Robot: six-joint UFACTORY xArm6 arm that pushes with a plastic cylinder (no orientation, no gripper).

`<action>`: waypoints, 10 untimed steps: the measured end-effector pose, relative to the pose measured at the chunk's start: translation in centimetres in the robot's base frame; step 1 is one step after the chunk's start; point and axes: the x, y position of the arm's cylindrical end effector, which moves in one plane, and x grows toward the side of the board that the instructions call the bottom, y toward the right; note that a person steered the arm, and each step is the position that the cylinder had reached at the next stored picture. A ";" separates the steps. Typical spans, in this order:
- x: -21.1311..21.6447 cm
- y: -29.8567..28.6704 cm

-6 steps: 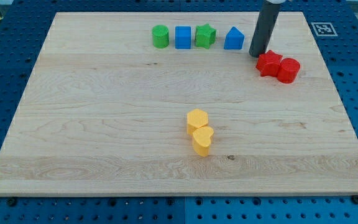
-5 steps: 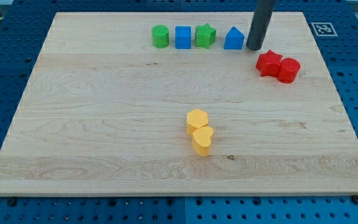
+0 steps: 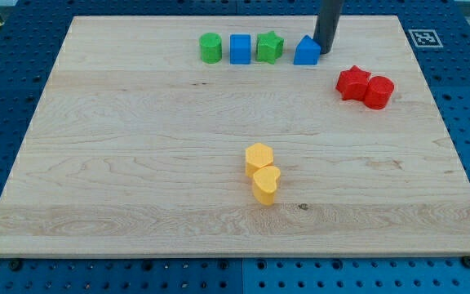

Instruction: Place the blue triangle below the blue cube

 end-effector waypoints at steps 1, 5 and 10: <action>1.4 -1.9; 2.4 -6.7; 8.8 -10.6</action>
